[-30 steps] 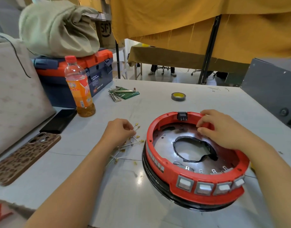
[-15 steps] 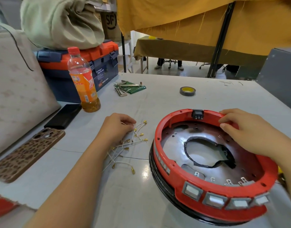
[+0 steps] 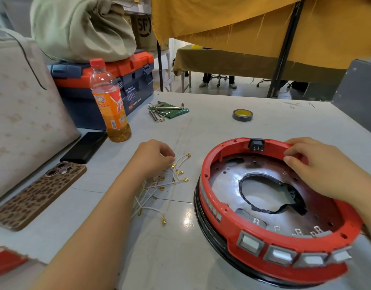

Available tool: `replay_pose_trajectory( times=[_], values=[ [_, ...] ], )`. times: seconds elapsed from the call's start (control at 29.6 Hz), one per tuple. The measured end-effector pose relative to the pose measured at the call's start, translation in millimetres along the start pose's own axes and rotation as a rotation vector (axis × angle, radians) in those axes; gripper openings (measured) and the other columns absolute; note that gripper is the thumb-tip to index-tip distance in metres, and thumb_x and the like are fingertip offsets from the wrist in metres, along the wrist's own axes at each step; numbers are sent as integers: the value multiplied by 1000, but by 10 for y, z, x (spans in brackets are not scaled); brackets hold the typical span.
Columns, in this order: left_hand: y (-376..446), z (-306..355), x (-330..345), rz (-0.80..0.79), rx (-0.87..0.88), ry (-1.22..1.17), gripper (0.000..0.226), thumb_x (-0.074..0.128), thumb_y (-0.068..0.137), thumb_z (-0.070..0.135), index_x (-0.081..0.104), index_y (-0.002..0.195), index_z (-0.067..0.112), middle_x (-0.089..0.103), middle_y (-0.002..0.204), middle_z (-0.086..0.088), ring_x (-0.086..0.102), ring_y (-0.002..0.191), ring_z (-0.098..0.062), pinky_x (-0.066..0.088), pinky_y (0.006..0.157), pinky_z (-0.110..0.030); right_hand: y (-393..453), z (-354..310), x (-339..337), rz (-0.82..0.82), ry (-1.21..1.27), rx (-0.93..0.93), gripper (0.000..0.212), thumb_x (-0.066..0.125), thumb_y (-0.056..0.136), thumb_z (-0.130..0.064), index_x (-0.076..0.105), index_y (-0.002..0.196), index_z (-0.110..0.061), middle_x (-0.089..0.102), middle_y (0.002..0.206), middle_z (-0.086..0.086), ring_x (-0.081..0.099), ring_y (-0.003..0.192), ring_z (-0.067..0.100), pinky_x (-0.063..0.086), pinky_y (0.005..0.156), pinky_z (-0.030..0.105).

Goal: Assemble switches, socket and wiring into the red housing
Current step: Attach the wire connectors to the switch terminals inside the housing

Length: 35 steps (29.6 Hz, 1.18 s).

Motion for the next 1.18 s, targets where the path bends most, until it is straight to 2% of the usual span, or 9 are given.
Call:
replay_pose_trajectory(
  times=[0.1,0.27,0.37,0.44,0.57,0.71,0.84,0.98,1.18],
  values=[
    [75,152,52,1,35,39,9,66,84,23,71,90,20,68,90,1,54,69,-1,38,51,-14,1,-15,-7,0,-5,-1,20,51,93,-19,66,101,-10,51,135,2,50,115,26,35,92,32],
    [157,192,212,-27,-50,11,14,74,78,19,72,89,11,68,93,-8,61,80,-18,51,64,-27,0,-9,-3,-1,-4,23,21,49,93,-18,66,102,-9,50,135,2,50,114,27,35,89,30],
    [180,169,250,-21,-64,-48,9,71,81,14,72,87,8,69,92,-12,56,64,-14,46,52,-22,-2,2,2,-3,-8,26,21,49,94,-20,65,104,-10,49,137,1,49,116,26,35,91,31],
    [180,167,267,-34,-53,-39,6,67,83,12,72,85,10,69,90,-10,56,62,-13,43,47,-19,-4,4,4,-7,-11,26,22,49,94,-21,65,105,-10,48,138,1,48,118,25,35,92,31],
    [159,151,303,-55,-39,-29,12,59,86,11,70,83,12,67,82,-3,58,65,-14,44,49,-19,-4,0,3,-6,-14,27,24,48,94,-22,64,108,-11,46,139,0,47,119,25,34,93,31],
    [155,108,271,-30,-43,-143,10,59,86,14,69,86,15,62,73,4,52,62,-7,38,48,-17,-9,-3,6,-9,-13,24,24,49,94,-22,65,108,-11,46,139,0,47,119,25,34,93,31],
    [116,111,215,13,-17,-311,6,68,83,11,71,84,17,62,71,-1,53,63,-12,41,56,-20,-14,-5,0,-10,-10,27,24,49,94,-23,65,107,-11,47,138,0,47,118,25,34,92,30],
    [93,140,204,36,18,-319,7,69,82,13,73,82,19,67,78,-6,56,68,-14,45,63,-25,-23,-10,-2,-13,-10,26,24,50,93,-23,66,106,-10,48,137,1,48,117,26,34,92,31],
    [101,122,196,95,21,-368,8,66,85,15,71,81,21,72,85,-2,66,81,-16,51,70,-26,-24,-23,-10,-15,-14,30,26,49,94,-24,65,109,-10,47,139,0,47,119,25,35,95,32]
  ],
)
Point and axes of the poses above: each hand's wrist, its own y-axis towards the middle knuckle, its own x-axis out of the palm, z = x × y, the point moved 5 cm from there along y, towards the middle knuckle
